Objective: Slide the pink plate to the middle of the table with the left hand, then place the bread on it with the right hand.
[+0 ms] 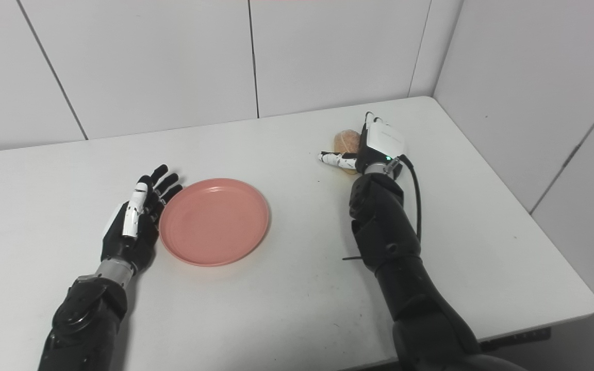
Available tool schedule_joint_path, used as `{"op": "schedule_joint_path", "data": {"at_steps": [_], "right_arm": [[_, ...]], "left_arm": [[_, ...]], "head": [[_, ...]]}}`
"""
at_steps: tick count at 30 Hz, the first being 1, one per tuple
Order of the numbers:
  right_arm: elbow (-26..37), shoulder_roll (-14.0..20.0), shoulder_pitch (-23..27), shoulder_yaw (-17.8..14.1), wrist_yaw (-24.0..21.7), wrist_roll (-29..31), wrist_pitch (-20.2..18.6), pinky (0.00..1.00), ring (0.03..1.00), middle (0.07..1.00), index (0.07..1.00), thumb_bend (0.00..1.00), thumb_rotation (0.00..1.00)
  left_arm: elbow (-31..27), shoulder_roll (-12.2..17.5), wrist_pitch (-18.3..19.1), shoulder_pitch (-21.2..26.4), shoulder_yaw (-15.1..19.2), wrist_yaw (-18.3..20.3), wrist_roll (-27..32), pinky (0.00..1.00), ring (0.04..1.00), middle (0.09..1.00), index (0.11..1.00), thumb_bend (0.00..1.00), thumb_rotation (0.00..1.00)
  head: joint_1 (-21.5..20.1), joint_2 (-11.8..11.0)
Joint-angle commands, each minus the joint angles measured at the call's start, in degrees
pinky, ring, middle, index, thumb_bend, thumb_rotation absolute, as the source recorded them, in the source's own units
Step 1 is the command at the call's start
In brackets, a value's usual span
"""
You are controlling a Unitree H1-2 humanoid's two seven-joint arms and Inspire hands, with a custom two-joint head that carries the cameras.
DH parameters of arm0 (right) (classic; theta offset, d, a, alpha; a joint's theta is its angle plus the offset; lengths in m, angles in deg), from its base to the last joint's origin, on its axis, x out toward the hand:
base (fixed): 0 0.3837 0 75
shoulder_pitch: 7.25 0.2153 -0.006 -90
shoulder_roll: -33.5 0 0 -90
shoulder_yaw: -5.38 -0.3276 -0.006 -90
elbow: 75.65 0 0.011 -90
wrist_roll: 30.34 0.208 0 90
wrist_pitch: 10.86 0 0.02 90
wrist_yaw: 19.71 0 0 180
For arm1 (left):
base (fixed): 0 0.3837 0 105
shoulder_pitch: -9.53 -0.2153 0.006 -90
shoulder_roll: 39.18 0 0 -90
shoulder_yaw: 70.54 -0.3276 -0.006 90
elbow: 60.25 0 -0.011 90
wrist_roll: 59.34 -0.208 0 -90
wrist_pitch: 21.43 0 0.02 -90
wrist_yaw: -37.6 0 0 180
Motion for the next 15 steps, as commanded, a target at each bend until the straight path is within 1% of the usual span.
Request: {"op": "schedule_joint_path", "data": {"at_steps": [1, 4, 7, 11, 14, 15], "right_arm": [[0.27, 1.35, 4.42, -0.05, 1.90, -0.22, 0.29, 0.97, 1.000, 1.000, 1.000, 0.96, 0.66], [-1.55, 1.50, 5.18, 0.33, 2.14, -0.43, 0.28, 0.98, 1.000, 1.000, 1.000, 0.96, 0.66], [-3.00, 1.73, 5.78, 1.36, 2.01, -1.55, 0.28, 0.97, 1.000, 1.000, 1.000, 0.96, 0.67], [-4.32, 1.78, 6.42, 2.16, 2.57, -1.57, 0.28, 0.94, 0.990, 1.000, 0.988, 0.95, 0.65], [-5.63, 1.89, 7.21, 2.62, 2.14, -1.80, 0.28, 0.88, 0.945, 0.963, 0.962, 0.93, 0.63], [-5.87, 1.88, 7.38, 2.58, 2.22, -1.09, 0.28, 0.76, 0.857, 0.880, 0.875, 0.91, 0.58]], "left_arm": [[0.70, -0.15, 2.16, -1.12, -0.52, 0.25, -0.46, 0.91, 0.914, 0.922, 0.909, 0.32, 1.00], [0.88, -0.04, 2.10, -0.98, -0.52, 0.44, -0.37, 0.92, 0.917, 0.924, 0.913, 0.32, 1.00], [1.01, -0.11, 2.16, -0.94, -0.35, 0.56, -0.05, 0.92, 0.920, 0.927, 0.916, 0.32, 1.00], [0.67, -0.16, 2.46, -1.01, -0.35, 0.56, 0.06, 0.92, 0.920, 0.928, 0.918, 0.33, 1.00], [1.13, -0.04, 1.99, -0.95, -0.42, 0.88, 0.11, 0.93, 0.926, 0.935, 0.925, 0.33, 1.00], [1.15, -0.03, 1.97, -0.95, -0.44, 0.90, 0.08, 0.93, 0.926, 0.935, 0.925, 0.32, 1.00]], "head": [[0.15, 0.05], [0.22, -0.04], [0.23, -0.06], [0.43, -0.03], [0.51, 0.04], [0.51, 0.04]]}}
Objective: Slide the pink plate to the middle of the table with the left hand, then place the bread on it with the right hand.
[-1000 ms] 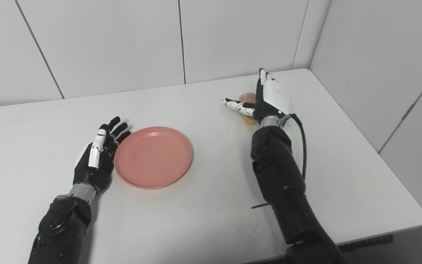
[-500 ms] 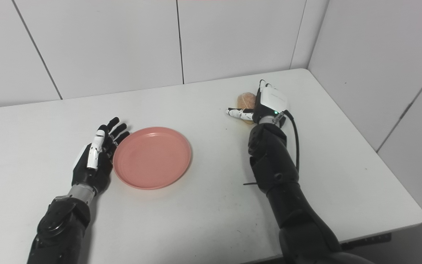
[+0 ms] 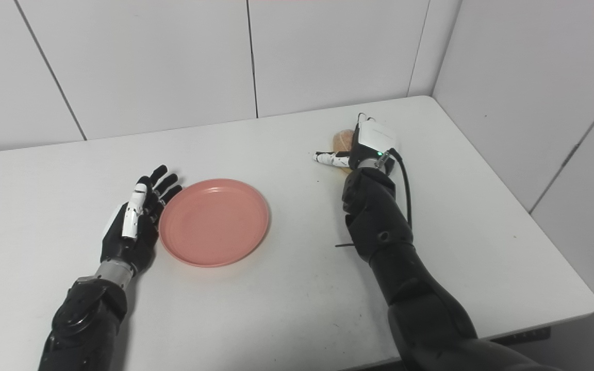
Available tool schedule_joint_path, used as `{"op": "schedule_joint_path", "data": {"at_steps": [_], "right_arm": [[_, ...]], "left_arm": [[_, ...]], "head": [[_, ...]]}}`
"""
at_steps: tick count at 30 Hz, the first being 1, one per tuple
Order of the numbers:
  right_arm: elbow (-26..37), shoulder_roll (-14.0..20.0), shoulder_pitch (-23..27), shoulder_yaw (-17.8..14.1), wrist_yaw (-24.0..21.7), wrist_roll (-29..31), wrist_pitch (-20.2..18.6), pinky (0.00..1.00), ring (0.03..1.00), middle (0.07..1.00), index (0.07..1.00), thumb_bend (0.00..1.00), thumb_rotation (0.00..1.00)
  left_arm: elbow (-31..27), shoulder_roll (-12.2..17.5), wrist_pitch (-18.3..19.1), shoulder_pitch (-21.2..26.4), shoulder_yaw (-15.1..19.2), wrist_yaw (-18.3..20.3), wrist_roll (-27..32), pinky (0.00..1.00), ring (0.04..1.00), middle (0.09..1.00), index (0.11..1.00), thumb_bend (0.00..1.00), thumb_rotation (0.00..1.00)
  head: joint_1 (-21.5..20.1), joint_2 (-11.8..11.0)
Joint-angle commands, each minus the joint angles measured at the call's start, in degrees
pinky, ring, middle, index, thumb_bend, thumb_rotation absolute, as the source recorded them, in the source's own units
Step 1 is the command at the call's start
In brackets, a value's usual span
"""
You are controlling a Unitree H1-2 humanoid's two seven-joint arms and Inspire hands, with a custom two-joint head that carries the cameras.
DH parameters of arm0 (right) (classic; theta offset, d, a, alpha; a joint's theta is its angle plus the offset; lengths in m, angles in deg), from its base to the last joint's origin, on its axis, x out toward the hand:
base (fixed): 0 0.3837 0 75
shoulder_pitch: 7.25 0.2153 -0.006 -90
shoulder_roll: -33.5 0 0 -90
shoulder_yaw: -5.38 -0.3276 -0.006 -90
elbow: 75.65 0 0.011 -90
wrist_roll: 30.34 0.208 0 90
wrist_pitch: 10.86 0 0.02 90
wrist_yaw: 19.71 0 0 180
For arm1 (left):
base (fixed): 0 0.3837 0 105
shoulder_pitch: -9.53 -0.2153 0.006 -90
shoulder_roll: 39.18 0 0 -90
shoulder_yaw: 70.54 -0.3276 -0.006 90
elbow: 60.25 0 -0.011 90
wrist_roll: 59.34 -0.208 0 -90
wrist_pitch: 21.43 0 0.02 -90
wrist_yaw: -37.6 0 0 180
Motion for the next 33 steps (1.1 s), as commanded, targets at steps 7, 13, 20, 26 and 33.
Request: {"op": "schedule_joint_path", "data": {"at_steps": [7, 13, 20, 26, 33], "right_arm": [[0.68, 1.83, 3.16, 3.15, 8.83, 6.62, 2.06, 0.41, 0.528, 0.614, 0.689, 0.83, 0.36], [-0.46, 3.00, 3.40, 6.16, 12.26, 10.88, 4.41, 0.23, 0.299, 0.409, 0.489, 0.53, 0.15], [0.05, 4.11, 3.39, 9.09, 13.54, 12.95, 3.49, 0.23, 0.298, 0.409, 0.487, 0.52, 0.13], [3.05, 4.84, 2.77, 9.63, 13.36, 14.75, 2.84, 0.23, 0.302, 0.413, 0.531, 0.52, 0.01], [10.27, 6.05, 1.17, 10.06, 11.12, 16.17, 3.00, 0.27, 0.351, 0.426, 0.536, 0.52, 0.00]], "left_arm": [[1.24, -0.04, 1.99, -0.83, -0.53, 0.52, -0.40, 0.92, 0.923, 0.931, 0.920, 0.33, 1.00], [1.01, -0.13, 2.25, -0.86, -0.60, 0.45, -0.43, 0.92, 0.925, 0.933, 0.923, 0.33, 1.00], [1.34, -0.18, 2.00, -0.77, -0.75, 0.56, -0.47, 0.93, 0.927, 0.936, 0.925, 0.33, 1.00], [1.29, -0.43, 2.05, -0.79, -0.68, 0.44, -0.34, 0.93, 0.928, 0.935, 0.925, 0.33, 1.00], [1.96, -0.63, 1.47, -0.61, -0.98, 0.19, -0.96, 0.92, 0.926, 0.933, 0.925, 0.33, 1.00]], "head": [[0.14, -0.02], [0.44, 0.14], [0.75, 0.16], [1.05, 0.14], [1.61, 0.06]]}}
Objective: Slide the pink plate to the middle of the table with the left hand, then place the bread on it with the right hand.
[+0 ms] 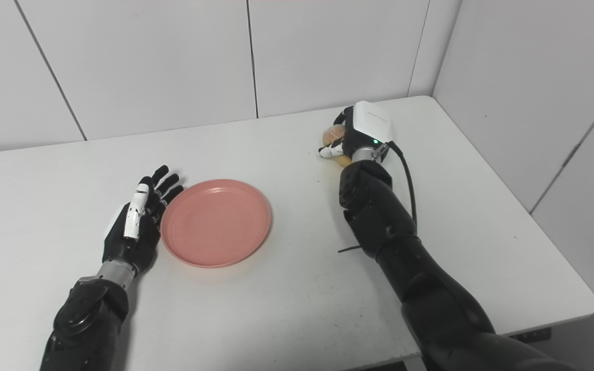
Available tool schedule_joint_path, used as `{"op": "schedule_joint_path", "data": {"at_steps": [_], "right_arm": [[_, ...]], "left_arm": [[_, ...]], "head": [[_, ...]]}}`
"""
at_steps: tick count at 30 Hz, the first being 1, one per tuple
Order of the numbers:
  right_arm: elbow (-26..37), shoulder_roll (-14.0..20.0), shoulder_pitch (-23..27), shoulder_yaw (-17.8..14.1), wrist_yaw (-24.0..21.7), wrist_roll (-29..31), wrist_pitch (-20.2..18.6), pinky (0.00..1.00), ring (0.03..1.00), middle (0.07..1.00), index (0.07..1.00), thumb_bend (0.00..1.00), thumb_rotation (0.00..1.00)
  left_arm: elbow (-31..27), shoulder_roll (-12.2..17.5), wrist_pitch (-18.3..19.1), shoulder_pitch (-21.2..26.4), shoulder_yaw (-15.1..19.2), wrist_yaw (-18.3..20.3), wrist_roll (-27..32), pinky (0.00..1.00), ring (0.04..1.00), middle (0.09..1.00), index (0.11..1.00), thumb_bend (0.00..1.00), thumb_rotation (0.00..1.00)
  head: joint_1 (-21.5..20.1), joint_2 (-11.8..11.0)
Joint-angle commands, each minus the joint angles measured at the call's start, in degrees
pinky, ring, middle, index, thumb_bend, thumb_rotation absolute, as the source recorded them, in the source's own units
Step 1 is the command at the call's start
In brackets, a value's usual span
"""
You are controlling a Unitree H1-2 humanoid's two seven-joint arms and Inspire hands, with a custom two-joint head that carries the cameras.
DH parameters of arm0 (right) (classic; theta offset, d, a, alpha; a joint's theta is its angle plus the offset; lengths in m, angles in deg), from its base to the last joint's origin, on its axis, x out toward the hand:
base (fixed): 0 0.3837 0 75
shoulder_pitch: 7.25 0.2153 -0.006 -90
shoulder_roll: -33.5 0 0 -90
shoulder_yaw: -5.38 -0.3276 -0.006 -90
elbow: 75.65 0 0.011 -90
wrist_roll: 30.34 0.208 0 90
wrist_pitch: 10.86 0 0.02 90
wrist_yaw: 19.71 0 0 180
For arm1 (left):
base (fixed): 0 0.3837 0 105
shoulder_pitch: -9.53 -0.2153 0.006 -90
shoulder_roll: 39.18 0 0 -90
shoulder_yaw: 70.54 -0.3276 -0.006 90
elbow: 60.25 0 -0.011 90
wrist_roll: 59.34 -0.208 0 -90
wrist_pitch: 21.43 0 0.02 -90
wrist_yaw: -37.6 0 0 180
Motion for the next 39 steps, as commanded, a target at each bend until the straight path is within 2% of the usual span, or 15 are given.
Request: {"op": "schedule_joint_path", "data": {"at_steps": [1, 9, 14, 21, 23, 27, 35, 39], "right_arm": [[4.63, 2.18, 1.83, 0.41, -1.49, -0.13, 0.08, 0.27, 0.354, 0.427, 0.537, 0.52, 0.00], [16.81, 2.15, 0.28, 1.48, -9.44, -2.25, -2.18, 0.28, 0.367, 0.432, 0.537, 0.52, 0.00], [24.01, -0.57, -0.34, 1.40, -16.13, -6.55, -2.20, 0.28, 0.371, 0.437, 0.534, 0.52, 0.00], [32.05, -3.57, -1.51, 5.04, -21.54, -9.30, -2.16, 0.26, 0.347, 0.429, 0.546, 0.52, 0.00], [33.78, -4.78, -1.84, 6.33, -23.02, -9.91, -2.14, 0.28, 0.366, 0.433, 0.544, 0.52, 0.00], [34.19, -7.01, -2.71, 8.92, -22.93, -9.63, -1.51, 0.29, 0.377, 0.431, 0.539, 0.52, 0.00], [33.19, -8.57, -3.88, 12.60, -22.94, -9.59, -0.08, 0.30, 0.387, 0.437, 0.540, 0.52, 0.00], [32.97, -9.17, -4.67, 13.78, -23.25, -9.47, -0.63, 0.30, 0.383, 0.434, 0.541, 0.52, 0.00]], "left_arm": [[1.75, -0.48, 1.57, -0.63, -0.74, 0.01, -0.84, 0.92, 0.925, 0.932, 0.924, 0.33, 1.00], [2.23, -1.08, 1.40, -0.41, -1.29, -0.47, -1.44, 0.92, 0.926, 0.935, 0.931, 0.33, 1.00], [1.84, -1.93, 2.01, -0.45, -1.39, -1.11, -2.06, 0.92, 0.933, 0.939, 0.932, 0.33, 1.00], [2.63, -2.67, 1.74, 0.17, -2.52, -2.41, -3.70, 0.92, 0.934, 0.943, 0.940, 0.34, 1.00], [3.10, -3.02, 1.12, 0.36, -2.70, -3.05, -4.08, 0.92, 0.932, 0.941, 0.937, 0.34, 1.00], [3.59, -3.90, 0.60, 0.67, -2.48, -4.12, -4.30, 0.92, 0.926, 0.938, 0.932, 0.34, 1.00], [4.03, -4.95, 0.21, 1.22, -2.55, -5.56, -4.81, 0.93, 0.939, 0.950, 0.945, 0.34, 1.00], [4.01, -5.23, 0.09, 1.37, -2.54, -5.72, -4.71, 0.94, 0.946, 0.956, 0.954, 0.34, 1.00]], "head": [[0.39, -0.04], [2.68, 0.07], [5.11, 0.31], [9.04, 1.01], [9.76, 1.25], [11.59, 1.97], [14.60, 3.00], [15.78, 3.67]]}}
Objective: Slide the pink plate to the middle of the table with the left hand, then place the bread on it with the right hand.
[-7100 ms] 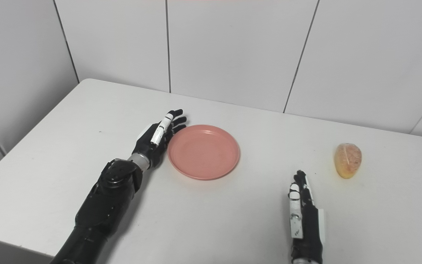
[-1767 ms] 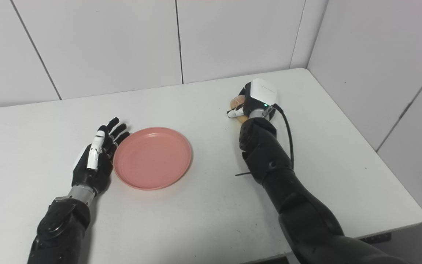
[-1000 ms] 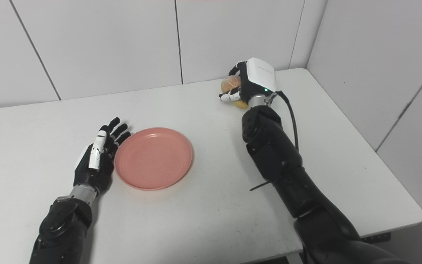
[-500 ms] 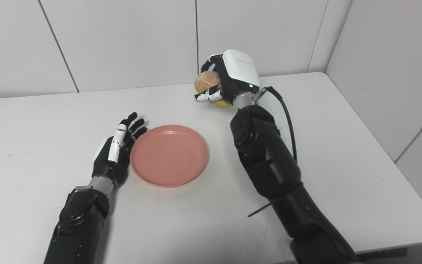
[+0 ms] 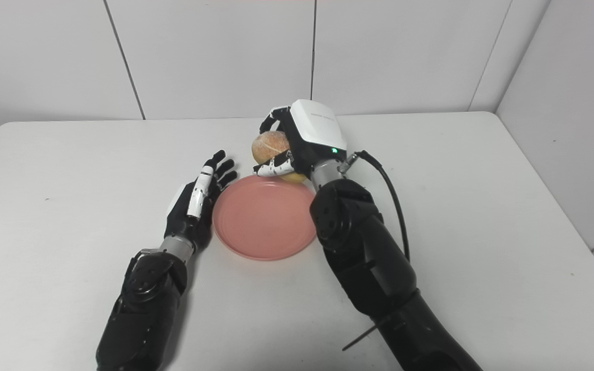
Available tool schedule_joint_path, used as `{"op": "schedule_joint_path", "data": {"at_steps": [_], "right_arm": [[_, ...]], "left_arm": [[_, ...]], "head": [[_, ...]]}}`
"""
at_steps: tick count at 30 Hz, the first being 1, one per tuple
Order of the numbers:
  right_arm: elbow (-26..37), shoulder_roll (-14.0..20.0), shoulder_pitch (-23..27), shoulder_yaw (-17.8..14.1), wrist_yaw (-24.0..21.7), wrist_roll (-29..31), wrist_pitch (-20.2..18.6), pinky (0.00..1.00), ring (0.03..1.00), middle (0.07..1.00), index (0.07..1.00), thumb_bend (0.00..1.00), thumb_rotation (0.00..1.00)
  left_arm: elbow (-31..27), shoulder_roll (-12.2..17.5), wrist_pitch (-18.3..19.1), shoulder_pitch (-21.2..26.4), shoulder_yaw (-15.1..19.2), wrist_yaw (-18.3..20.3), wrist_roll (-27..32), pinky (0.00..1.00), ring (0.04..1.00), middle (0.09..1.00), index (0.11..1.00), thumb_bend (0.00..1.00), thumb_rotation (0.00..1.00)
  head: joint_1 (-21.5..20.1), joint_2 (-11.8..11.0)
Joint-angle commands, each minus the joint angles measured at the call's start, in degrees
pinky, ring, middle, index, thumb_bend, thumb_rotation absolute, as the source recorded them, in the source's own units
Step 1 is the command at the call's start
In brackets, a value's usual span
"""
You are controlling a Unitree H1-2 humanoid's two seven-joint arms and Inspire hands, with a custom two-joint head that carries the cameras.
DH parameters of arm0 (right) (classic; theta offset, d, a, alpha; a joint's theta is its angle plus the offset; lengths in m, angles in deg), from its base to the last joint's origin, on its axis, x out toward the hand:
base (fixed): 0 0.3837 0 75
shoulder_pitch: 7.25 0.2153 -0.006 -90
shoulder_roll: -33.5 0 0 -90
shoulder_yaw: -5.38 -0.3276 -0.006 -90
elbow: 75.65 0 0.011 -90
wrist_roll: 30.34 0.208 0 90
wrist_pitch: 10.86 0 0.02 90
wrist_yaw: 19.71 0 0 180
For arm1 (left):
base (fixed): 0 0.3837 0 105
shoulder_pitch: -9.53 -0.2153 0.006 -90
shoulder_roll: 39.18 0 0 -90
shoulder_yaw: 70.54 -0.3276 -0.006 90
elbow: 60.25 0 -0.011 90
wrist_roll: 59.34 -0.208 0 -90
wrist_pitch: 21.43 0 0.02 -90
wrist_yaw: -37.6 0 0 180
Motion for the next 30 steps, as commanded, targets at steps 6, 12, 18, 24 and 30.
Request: {"op": "schedule_joint_path", "data": {"at_steps": [6, 12, 18, 24, 30], "right_arm": [[-1.13, -0.70, 0.24, 1.65, 1.17, 0.02, 3.03, 0.29, 0.383, 0.429, 0.539, 0.52, 0.00], [-1.58, -0.72, -1.56, 3.31, 0.54, -0.76, 2.34, 0.27, 0.360, 0.419, 0.539, 0.52, 0.00], [-1.68, -0.73, -3.06, 3.78, -0.12, -0.51, 1.83, 0.22, 0.300, 0.473, 0.490, 0.53, 0.00], [-2.91, -0.29, -4.67, 4.73, 0.05, 0.13, 3.69, 0.24, 0.324, 0.466, 0.498, 0.52, 0.00], [-4.46, -0.38, -5.27, 5.75, 0.80, -0.68, 4.27, 0.23, 0.321, 0.478, 0.488, 0.53, 0.00]], "left_arm": [[1.59, -1.49, 1.41, 0.19, -1.01, -1.14, -2.22, 0.93, 0.941, 0.950, 0.946, 0.34, 1.00], [0.69, -1.81, 1.34, -0.08, -0.86, -2.00, -2.69, 0.93, 0.939, 0.949, 0.940, 0.35, 1.00], [0.02, -1.82, 1.81, -0.14, -0.86, -2.43, -2.84, 0.91, 0.935, 0.947, 0.936, 0.34, 1.00], [0.00, -2.01, 1.45, -0.18, -0.57, -2.41, -2.39, 0.91, 0.935, 0.948, 0.931, 0.33, 1.00], [-0.53, -2.12, 1.81, -0.31, -0.63, -2.49, -2.44, 0.91, 0.934, 0.945, 0.930, 0.33, 1.00]], "head": [[1.28, 0.67], [1.53, 1.44], [1.63, 1.91], [1.64, 1.99], [1.71, 2.37]]}}
